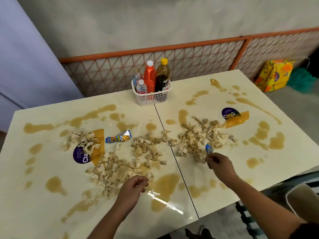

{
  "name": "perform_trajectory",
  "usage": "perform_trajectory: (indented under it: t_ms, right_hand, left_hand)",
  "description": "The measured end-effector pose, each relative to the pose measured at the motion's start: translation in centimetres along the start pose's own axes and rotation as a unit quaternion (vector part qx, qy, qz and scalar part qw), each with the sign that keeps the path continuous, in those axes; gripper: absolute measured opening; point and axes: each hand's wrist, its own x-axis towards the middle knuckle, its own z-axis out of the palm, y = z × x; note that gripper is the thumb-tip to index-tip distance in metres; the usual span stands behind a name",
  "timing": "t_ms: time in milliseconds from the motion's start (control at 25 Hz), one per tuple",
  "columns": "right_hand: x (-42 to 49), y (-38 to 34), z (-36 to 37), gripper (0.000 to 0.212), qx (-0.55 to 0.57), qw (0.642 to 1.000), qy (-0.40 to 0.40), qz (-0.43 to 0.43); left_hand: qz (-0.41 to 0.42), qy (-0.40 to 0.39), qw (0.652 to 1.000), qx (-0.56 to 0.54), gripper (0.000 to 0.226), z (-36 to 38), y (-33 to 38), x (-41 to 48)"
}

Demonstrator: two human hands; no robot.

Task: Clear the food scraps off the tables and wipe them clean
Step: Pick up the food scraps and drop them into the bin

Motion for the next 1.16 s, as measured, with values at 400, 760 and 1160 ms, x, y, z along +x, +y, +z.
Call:
perform_trajectory:
  t_ms: [400,760,1160]
  right_hand:
    - [-10.8,-3.5,3.1,0.014,0.077,0.971,-0.056,-0.22]
    - [-9.8,4.6,-7.1,0.034,0.139,0.98,0.076,-0.117]
    - [-8.4,29.0,-21.0,0.033,0.212,0.911,0.253,0.248]
  left_hand:
    - [0.056,-0.136,0.979,-0.143,0.019,9.8,6.4,-1.8]
    - [0.103,-0.067,0.987,-0.108,0.021,14.6,8.9,-3.7]
    - [0.027,-0.106,0.989,-0.097,0.025,26.7,9.2,-5.9]
